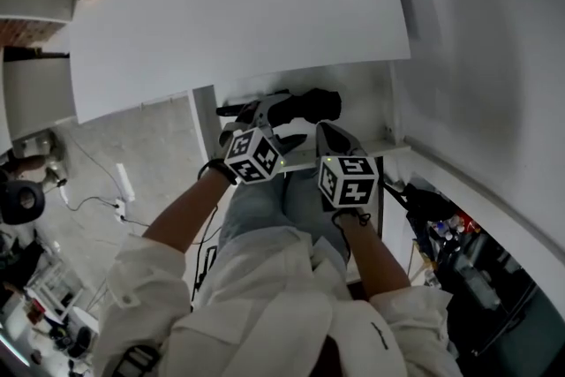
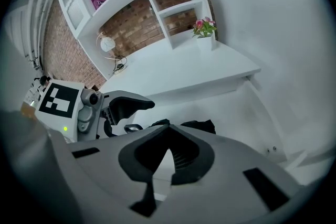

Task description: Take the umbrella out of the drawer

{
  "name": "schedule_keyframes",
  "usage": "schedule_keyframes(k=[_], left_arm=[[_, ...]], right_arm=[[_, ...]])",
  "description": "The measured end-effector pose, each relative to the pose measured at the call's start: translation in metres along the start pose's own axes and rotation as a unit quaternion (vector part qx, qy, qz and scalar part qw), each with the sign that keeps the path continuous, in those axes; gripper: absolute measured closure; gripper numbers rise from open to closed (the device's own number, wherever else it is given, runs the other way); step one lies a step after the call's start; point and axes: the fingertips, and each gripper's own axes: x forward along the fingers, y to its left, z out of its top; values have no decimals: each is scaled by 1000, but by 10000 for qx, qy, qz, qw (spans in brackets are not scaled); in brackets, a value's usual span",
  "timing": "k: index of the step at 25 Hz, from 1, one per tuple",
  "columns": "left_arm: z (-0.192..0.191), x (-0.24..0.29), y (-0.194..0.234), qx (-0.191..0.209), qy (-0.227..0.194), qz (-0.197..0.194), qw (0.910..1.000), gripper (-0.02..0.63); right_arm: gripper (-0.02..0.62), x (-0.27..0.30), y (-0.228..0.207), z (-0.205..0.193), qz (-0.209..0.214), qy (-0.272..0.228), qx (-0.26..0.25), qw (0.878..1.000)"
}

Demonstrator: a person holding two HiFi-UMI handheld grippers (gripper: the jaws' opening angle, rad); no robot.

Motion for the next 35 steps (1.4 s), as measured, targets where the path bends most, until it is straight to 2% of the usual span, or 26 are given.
schedule_keyframes(k=[6,9,15,23,35], left_arm=[[-16,28,-3,262,363,-200,9988,210],[-29,40,-2,601,675,-268,9955,210],[-47,60,-6,859,1136,-567,9882,210],[-61,84,-6,926,1606,-821,9792,210],[-80,107,-3,866,2166,-1131,9658,210]], right_arm=[[578,7,-8,-6,-17,43,135,9999],[578,9,-9,-9,5,35,166,9999],[578,14,-11,-13,23,60,318,9995],[578,27,-20,-27,-165,576,522,9968],[578,31,-26,-28,-113,547,693,9960]])
